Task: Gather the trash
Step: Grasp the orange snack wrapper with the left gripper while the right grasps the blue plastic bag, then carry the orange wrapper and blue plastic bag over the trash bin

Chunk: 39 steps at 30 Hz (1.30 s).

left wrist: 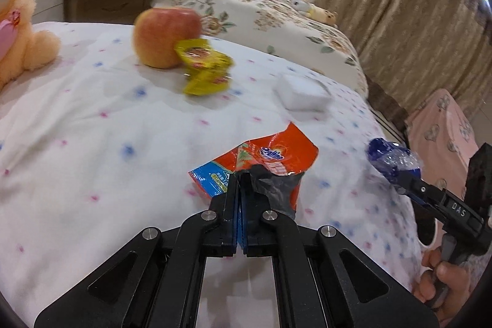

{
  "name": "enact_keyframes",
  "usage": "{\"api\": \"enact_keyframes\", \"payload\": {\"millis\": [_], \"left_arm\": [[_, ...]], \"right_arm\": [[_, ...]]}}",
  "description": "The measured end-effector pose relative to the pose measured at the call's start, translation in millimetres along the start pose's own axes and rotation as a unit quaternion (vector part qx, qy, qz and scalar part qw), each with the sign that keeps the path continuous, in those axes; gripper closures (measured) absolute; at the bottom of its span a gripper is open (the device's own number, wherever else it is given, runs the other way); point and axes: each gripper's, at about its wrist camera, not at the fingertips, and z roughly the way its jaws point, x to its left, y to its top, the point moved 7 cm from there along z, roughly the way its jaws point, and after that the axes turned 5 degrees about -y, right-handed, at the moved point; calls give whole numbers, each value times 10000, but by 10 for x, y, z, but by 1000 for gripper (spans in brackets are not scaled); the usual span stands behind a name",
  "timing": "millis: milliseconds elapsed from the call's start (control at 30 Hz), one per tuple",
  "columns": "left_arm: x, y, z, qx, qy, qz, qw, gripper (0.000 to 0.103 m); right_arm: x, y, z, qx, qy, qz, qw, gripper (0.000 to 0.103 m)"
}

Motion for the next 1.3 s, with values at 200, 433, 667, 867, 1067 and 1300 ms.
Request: {"api": "enact_keyframes", "payload": {"millis": [200, 433, 667, 867, 1067, 1300], "left_arm": [[-343, -117, -23, 74, -229, 179, 9995, 102], [-672, -242, -48, 155, -449, 382, 9981, 102], [-984, -370, -36, 256, -636, 623, 9957, 102], [-1220, -444, -33, 321, -777, 815, 9931, 102], [-1405, -499, -3, 380, -855, 960, 9910, 102], [-1621, -566, 53, 483, -966, 1134, 9877, 102]], "right_arm": [[-165, -121, -225, -101, -84, 168, 9998, 46], [-361, -242, -422, -187, -206, 342, 9990, 46], [-564, -337, -618, -296, -317, 553, 9975, 46], [-760, -389, -763, -401, -423, 742, 9955, 46], [-983, -436, -895, -485, -556, 935, 9929, 46], [-1209, -452, -1013, -564, -673, 1111, 9899, 46]]}}
